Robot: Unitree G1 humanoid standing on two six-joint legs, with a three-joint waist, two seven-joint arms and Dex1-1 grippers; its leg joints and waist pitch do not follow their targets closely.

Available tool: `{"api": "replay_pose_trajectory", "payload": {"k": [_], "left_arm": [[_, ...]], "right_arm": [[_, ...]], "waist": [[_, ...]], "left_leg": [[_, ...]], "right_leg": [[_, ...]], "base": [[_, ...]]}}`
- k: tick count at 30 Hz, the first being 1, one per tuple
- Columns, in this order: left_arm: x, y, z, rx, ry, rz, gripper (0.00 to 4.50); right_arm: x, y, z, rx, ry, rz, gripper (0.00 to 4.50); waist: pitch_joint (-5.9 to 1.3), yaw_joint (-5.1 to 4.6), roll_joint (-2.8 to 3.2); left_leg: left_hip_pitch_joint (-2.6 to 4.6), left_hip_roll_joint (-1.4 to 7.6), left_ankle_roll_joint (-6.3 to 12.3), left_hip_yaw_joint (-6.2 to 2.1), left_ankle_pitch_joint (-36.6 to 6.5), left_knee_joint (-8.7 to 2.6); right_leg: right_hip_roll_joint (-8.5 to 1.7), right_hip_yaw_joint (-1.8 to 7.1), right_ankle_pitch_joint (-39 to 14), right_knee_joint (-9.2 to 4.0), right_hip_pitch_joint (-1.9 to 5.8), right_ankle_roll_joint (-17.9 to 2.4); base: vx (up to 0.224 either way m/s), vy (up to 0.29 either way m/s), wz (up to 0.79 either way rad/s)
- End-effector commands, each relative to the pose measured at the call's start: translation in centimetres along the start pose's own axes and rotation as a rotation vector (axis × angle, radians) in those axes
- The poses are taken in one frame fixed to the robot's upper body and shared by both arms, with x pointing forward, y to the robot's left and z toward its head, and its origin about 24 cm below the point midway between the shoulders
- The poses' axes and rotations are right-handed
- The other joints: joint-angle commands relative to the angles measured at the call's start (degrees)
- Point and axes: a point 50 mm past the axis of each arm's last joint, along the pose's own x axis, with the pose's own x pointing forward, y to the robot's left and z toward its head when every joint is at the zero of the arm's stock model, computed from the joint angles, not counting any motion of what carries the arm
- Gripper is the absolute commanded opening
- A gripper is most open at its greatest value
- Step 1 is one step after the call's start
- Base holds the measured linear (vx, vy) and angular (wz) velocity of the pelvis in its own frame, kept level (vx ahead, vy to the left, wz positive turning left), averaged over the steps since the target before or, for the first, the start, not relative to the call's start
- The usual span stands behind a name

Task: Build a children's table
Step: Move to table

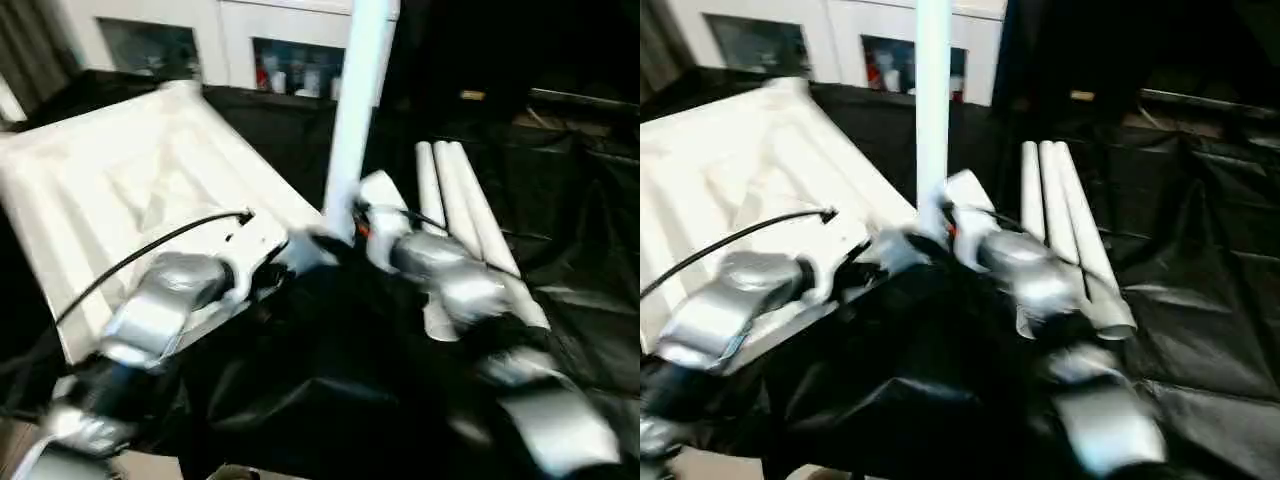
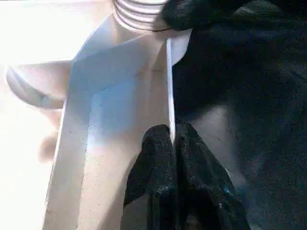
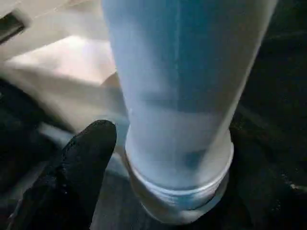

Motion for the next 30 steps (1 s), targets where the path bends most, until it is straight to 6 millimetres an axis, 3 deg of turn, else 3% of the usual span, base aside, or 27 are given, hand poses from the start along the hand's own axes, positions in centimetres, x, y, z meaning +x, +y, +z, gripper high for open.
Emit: {"api": "replay_pose_trajectory", "payload": {"k": [1, 5, 8, 13, 17, 23, 30], "left_arm": [[-0.1, -1.4, 1.8, 0.103, -0.110, -0.139, 0.00], [-0.9, -1.6, 1.2, 0.129, -0.089, -0.207, 0.00], [-1.3, -1.6, 1.0, 0.137, -0.086, -0.222, 0.00], [-1.6, -1.4, 0.7, 0.149, -0.083, -0.236, 0.00], [-1.6, -1.4, 0.5, 0.155, -0.078, -0.241, 0.00], [-1.6, -1.5, 0.4, 0.162, -0.077, -0.247, 0.00], [-1.5, -1.5, 0.2, 0.164, -0.071, -0.249, 0.00]], "right_arm": [[-0.7, 0.4, 0.6, -0.028, -0.015, 0.085, 3.86], [-2.2, 0.3, 0.4, -0.052, 0.007, 0.154, 3.86], [-2.8, 0.6, 0.1, -0.059, 0.028, 0.195, 3.86], [-3.0, 1.2, -0.4, -0.076, 0.058, 0.243, 3.86], [-2.9, 1.6, -0.6, -0.084, 0.074, 0.257, 3.86], [-2.4, 1.8, -0.8, -0.073, 0.075, 0.254, 3.23], [-2.1, 2.2, -1.2, -0.065, 0.084, 0.253, 2.81]], "waist": [[-5.27, 0.20, 1.05], [-5.35, 0.95, 1.09], [-5.36, 1.20, 1.05], [-5.35, 1.36, 0.90], [-5.49, 1.36, 0.93], [-5.83, 1.67, 0.82], [-5.86, 1.92, 0.82]], "left_leg": [[0.35, 2.02, 5.88, 0.08, 0.3, -2.42], [0.65, 2.11, 5.27, 0.26, -1.1, -2.30], [0.47, 2.14, 4.05, 0.16, -2.1, -2.30], [0.30, 2.06, 2.26, 0.09, -4.6, -2.20], [0.29, 2.07, 1.73, 0.02, -4.3, -2.07], [0.23, 1.97, 2.32, 0.10, -2.2, -1.71], [0.12, 1.95, 2.10, 0.05, -2.3, -1.64]], "right_leg": [[-4.54, 3.24, 9.5, -2.15, 4.47, -17.3], [-4.43, 3.26, 7.3, -2.16, 4.22, -17.2], [-4.50, 3.29, 5.2, -2.11, 4.35, -16.4], [-4.62, 3.34, 0.5, -2.33, 4.36, -15.3], [-4.50, 3.24, -0.1, -2.18, 4.24, -14.8], [-4.39, 3.22, 3.5, -1.70, 4.23, -15.3], [-4.48, 3.18, 2.8, -1.63, 4.29, -14.9]], "base": [[0.000, 0.000, 0.00], [0.000, 0.000, 0.00], [0.000, 0.000, 0.00], [0.000, 0.000, 0.00], [0.000, 0.000, 0.00], [0.000, 0.000, 0.00], [0.000, 0.000, 0.00]]}}
